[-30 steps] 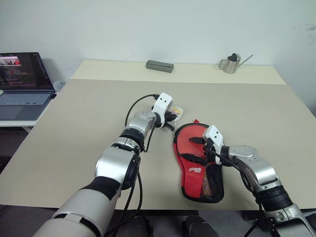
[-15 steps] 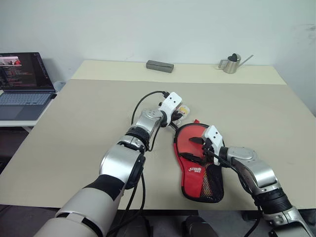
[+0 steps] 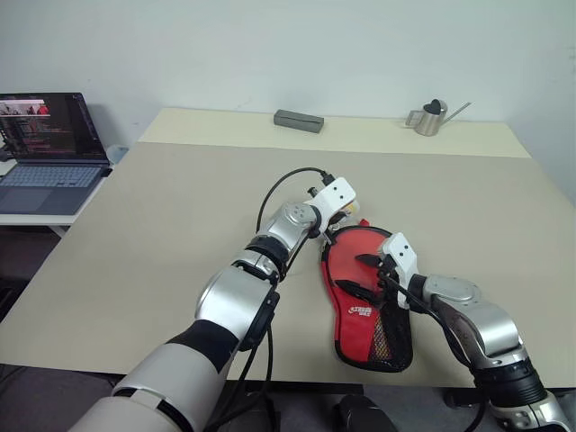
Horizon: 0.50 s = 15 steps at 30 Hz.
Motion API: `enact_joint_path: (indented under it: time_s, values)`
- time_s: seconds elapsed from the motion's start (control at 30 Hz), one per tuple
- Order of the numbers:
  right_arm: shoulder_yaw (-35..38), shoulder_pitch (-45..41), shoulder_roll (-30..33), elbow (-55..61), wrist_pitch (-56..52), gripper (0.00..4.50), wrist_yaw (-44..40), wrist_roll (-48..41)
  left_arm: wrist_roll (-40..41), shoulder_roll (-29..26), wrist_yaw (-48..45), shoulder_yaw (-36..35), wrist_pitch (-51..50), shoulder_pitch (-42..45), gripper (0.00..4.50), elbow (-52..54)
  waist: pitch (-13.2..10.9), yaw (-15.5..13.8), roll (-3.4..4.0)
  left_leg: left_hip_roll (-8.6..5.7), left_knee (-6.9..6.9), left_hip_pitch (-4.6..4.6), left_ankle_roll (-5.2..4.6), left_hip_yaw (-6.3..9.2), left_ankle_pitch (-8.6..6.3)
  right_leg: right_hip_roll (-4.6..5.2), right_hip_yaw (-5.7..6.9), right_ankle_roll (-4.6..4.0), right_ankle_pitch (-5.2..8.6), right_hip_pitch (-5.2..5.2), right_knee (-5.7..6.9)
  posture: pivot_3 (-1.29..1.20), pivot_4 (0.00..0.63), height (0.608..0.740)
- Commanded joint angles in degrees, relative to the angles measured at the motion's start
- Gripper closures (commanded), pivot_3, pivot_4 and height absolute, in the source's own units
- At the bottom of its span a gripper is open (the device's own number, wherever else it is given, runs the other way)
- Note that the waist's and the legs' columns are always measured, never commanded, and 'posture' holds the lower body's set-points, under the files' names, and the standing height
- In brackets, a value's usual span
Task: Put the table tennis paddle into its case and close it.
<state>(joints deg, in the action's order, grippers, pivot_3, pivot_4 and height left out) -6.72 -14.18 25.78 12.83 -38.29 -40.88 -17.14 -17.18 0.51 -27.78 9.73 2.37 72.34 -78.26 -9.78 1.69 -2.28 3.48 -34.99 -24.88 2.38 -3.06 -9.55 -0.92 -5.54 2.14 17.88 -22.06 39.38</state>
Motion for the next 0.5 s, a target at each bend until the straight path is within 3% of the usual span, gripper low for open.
enact_joint_path:
  time_s: [0.03, 0.5]
  values:
    - [-0.2, 3.0, 0.8, 0.5, -4.4, 0.0, 1.0, -0.9, -1.8, 0.5, 2.2, 1.0, 2.2, 2.2, 4.5, 0.4, 0.0, 0.0, 0.0, 0.0, 0.0, 0.0, 0.0, 0.01, 0.0, 0.0, 0.0, 0.0, 0.0, 0.0, 0.0, 0.0, 0.15, 0.74]
    - [0.4, 7.9, 0.4, 8.0, -8.6, 0.0, 5.1, -3.1, -3.8, 1.9, 7.1, 0.5, 2.5, 4.9, 4.5, -0.3, 0.0, 0.0, -0.01, -0.02, 0.01, 0.0, 0.0, 0.02, 0.0, 0.0, 0.0, 0.02, 0.01, 0.01, 0.0, 0.0, 0.15, 0.74]
